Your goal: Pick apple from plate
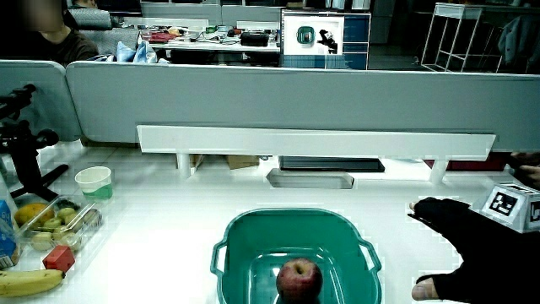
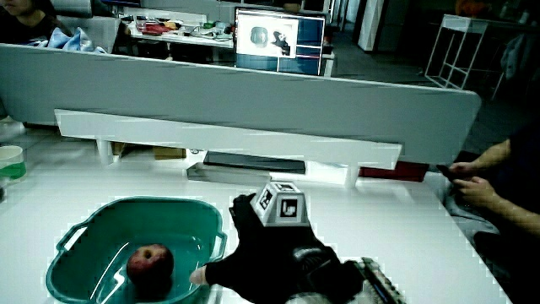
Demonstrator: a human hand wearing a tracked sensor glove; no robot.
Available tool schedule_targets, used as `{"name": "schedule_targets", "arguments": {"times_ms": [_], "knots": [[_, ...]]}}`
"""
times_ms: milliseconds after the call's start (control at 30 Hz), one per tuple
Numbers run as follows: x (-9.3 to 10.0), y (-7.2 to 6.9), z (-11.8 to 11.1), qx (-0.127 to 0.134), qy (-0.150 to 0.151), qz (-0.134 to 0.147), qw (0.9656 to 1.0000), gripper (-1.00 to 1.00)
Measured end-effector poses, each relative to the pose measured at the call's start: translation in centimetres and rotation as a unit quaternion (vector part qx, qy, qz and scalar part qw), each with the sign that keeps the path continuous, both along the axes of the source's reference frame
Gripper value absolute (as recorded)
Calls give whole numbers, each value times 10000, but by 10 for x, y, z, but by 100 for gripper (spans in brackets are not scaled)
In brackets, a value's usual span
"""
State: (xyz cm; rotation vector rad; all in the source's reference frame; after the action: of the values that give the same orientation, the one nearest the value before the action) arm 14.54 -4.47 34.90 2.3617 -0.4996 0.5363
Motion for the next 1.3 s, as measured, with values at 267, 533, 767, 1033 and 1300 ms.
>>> {"name": "schedule_targets", "arguments": {"times_ms": [267,533,767,1033,1300], "knots": [[-27,-12,12,120,443,-89,9989,0],[-57,-22,19,205,774,-392,9960,0],[-82,-27,33,58,901,-566,9943,0],[-113,-32,51,-39,1266,-738,9892,0],[-131,-33,65,-185,1409,-965,9851,0]]}}
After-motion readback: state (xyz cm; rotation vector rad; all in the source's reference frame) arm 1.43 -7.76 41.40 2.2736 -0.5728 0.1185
